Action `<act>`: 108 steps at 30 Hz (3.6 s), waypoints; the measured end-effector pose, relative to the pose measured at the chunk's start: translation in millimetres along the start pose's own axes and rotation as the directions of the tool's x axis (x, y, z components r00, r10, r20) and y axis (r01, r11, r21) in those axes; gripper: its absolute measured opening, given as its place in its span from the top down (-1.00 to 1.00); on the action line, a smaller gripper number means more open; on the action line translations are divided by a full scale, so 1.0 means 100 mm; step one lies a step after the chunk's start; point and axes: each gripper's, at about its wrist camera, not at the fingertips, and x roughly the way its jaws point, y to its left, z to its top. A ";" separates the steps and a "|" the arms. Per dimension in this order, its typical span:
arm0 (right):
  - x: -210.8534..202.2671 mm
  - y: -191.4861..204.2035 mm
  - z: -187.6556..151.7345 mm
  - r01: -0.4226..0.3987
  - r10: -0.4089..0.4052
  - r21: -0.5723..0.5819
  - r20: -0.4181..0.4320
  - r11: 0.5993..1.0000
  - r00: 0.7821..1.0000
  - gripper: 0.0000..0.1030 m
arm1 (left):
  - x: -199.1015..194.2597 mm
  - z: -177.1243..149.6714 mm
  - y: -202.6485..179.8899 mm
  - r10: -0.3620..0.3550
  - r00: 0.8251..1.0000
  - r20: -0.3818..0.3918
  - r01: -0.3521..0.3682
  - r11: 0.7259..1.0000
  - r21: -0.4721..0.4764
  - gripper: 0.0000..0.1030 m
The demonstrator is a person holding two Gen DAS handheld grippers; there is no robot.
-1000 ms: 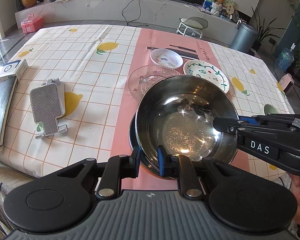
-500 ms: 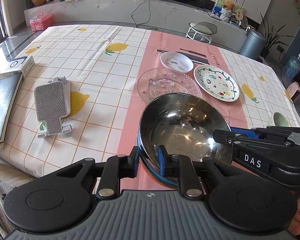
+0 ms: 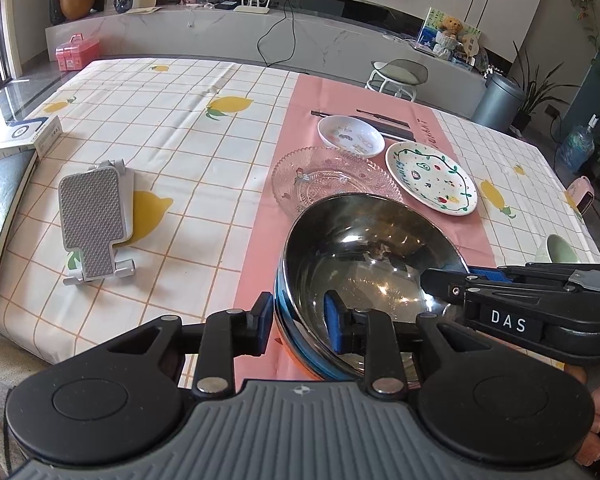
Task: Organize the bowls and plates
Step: 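Lower the blue bowl into the orange bowl and open the left gripper, then raise the left gripper away from the stacked bowls, then move both grippers to the pale green bowl rim and close them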
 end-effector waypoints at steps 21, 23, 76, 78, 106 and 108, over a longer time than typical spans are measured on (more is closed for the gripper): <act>0.08 -0.11 0.00 -0.020 0.020 0.031 0.005 0.999 1.000 0.28 | 0.13 -0.05 0.11 0.007 1.000 -0.006 -0.007 1.000 0.006 0.00; 0.06 -0.14 0.00 -0.040 0.040 0.049 0.004 0.998 0.999 0.27 | 0.10 -0.03 0.11 0.001 1.000 0.007 -0.001 1.000 0.004 0.00; -1.28 -2.23 -0.35 -0.008 -0.216 0.590 0.308 0.807 0.927 -0.66 | 0.05 0.68 -2.29 -0.122 0.993 0.006 0.112 0.931 0.346 -0.29; -1.27 -2.28 -0.39 0.028 -0.245 0.603 0.281 0.797 0.928 -0.66 | 0.18 0.65 -2.38 -0.110 0.994 -0.029 0.113 0.922 0.369 -0.29; -0.67 -2.68 -0.56 0.254 -0.314 0.635 -0.019 0.730 0.949 0.10 | 1.33 0.38 -2.82 -0.034 0.954 -0.298 0.169 0.881 0.442 -0.26; -0.63 -2.68 -0.57 0.243 -0.298 0.635 -0.022 0.733 0.954 0.26 | 1.36 0.35 -2.84 -0.021 0.954 -0.300 0.160 0.879 0.448 -0.21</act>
